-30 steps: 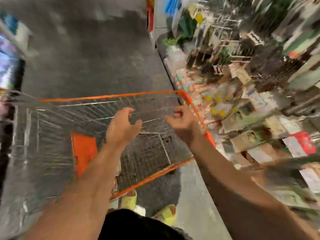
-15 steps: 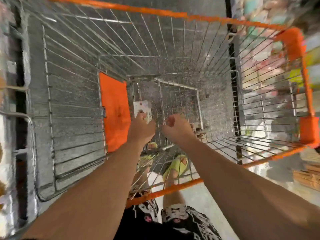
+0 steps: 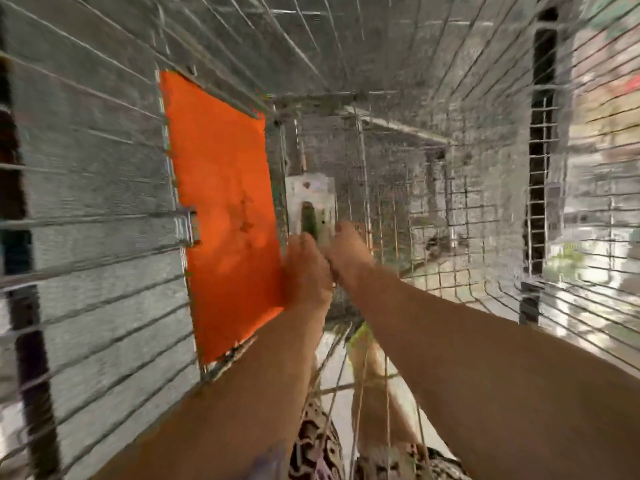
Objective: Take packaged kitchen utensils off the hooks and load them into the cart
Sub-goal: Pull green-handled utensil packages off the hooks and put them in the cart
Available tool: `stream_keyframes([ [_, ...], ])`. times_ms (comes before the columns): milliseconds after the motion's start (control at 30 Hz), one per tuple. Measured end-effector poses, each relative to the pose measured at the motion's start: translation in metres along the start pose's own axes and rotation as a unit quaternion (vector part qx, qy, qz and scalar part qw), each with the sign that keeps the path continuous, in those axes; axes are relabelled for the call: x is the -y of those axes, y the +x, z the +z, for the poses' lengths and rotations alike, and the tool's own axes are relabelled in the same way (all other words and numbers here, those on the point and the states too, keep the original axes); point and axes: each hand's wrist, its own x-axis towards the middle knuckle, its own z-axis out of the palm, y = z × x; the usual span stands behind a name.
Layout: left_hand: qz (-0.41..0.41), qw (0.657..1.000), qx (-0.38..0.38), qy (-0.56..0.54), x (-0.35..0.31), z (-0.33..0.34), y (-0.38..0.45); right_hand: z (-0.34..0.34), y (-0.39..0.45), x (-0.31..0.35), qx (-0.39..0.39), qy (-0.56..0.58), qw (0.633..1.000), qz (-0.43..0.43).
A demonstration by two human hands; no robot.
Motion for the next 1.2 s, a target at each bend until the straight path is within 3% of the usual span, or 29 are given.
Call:
stream_keyframes([
  [433, 0.018, 0.990, -0.035, -0.132, 0.017, -0.004, -0.010, 0.027, -0.001, 0.001, -0.030, 0.017, 0.999, 0.035],
  [633, 0.053, 0.993, -0.033, -0.099, 0.009, -0.008, -0.022, 0.035, -0.002, -0.008, -0.063, 0.047, 0.997, 0.016],
  [933, 0.024, 0.995, -0.057, -0.079, 0.012, -0.011, -0.019, 0.033, 0.002, 0.001, -0.067, 0.028, 0.997, 0.006],
  [1200, 0.013, 0.995, -0.084, -0.052, 0.001, -0.009, -0.021, 0.032, 0.011, 0.003, 0.002, 0.066, 0.998, 0.020],
])
